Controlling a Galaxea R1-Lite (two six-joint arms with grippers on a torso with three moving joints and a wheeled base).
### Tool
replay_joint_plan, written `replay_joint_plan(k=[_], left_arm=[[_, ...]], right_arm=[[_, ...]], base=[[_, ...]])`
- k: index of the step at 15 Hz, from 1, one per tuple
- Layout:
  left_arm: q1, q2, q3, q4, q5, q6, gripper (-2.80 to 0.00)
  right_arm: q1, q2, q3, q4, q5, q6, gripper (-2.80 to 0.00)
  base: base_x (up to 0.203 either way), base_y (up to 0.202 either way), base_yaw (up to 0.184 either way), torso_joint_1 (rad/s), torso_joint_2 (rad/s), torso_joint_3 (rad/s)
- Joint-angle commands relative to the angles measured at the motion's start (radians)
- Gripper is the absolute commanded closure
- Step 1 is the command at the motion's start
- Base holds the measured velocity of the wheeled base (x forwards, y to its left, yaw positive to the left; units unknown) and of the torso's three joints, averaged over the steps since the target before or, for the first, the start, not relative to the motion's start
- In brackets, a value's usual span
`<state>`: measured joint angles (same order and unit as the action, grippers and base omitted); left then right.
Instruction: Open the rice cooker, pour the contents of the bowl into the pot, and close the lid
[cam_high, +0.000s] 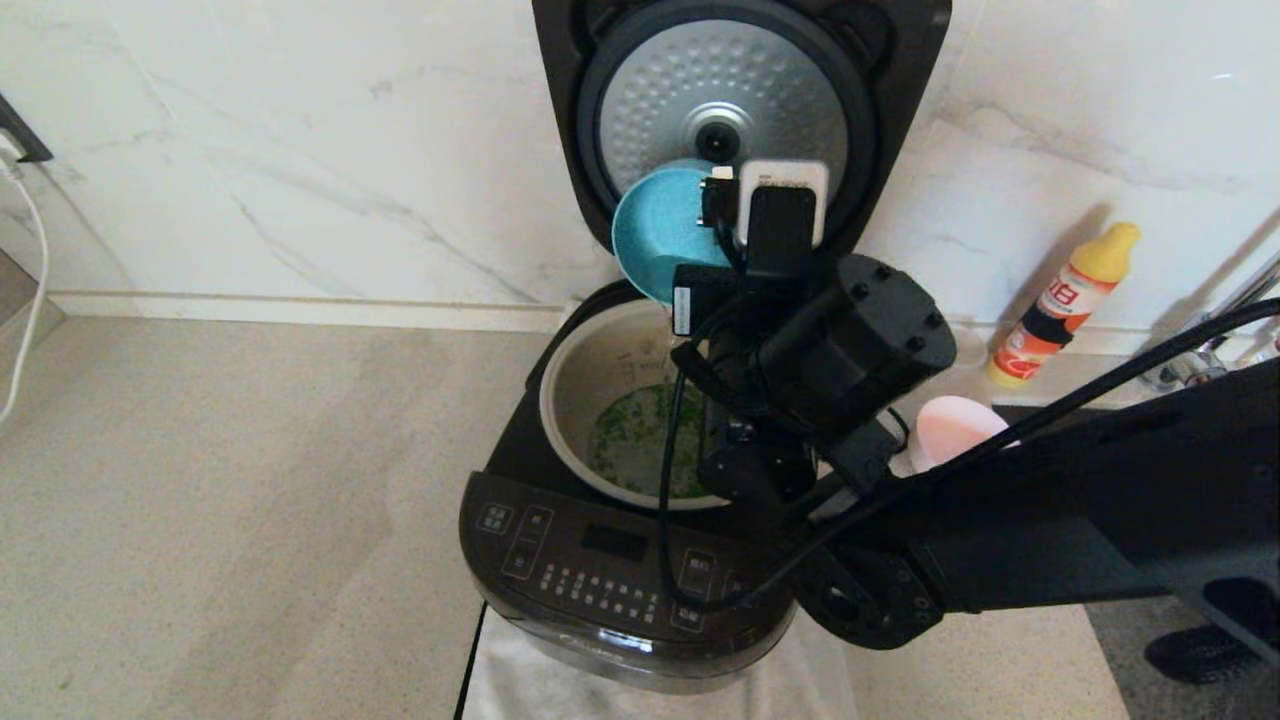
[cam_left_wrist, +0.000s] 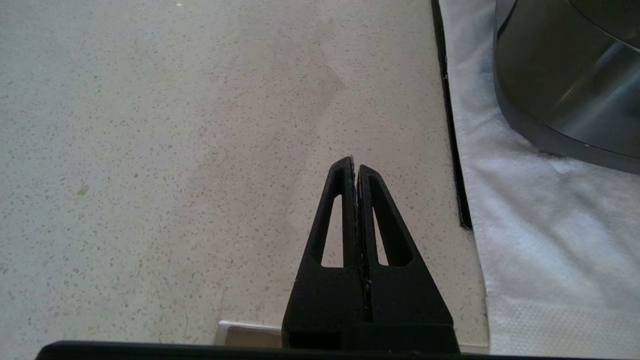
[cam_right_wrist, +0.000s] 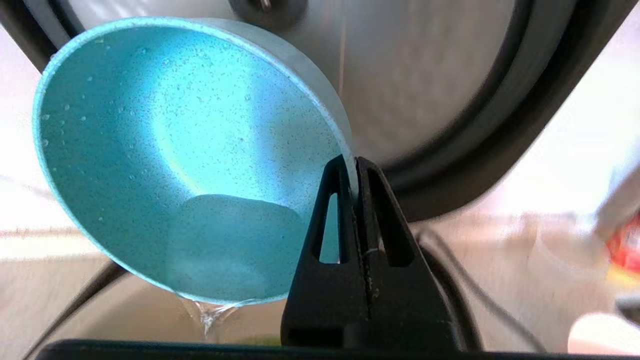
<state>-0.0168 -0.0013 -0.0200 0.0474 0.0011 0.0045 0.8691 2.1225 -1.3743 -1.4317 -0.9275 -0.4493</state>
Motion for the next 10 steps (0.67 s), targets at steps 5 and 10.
replay_joint_plan(k=[5,10], left_arm=[[0.0,0.001,0.0,0.0,0.0,0.0,0.0],[0.0,0.001,0.0,0.0,0.0,0.0,0.0]], right_arm=[[-0.001,0.036,0.038,-0.098,0.041,-0.061,0.0],[0.001,-0.01,0.027,-0.087,0.021,-0.075,0.0]], base=[[0.0,0.0,0.0,0.0,0.0,0.0],[0.0,0.0,0.0,0.0,0.0,0.0]])
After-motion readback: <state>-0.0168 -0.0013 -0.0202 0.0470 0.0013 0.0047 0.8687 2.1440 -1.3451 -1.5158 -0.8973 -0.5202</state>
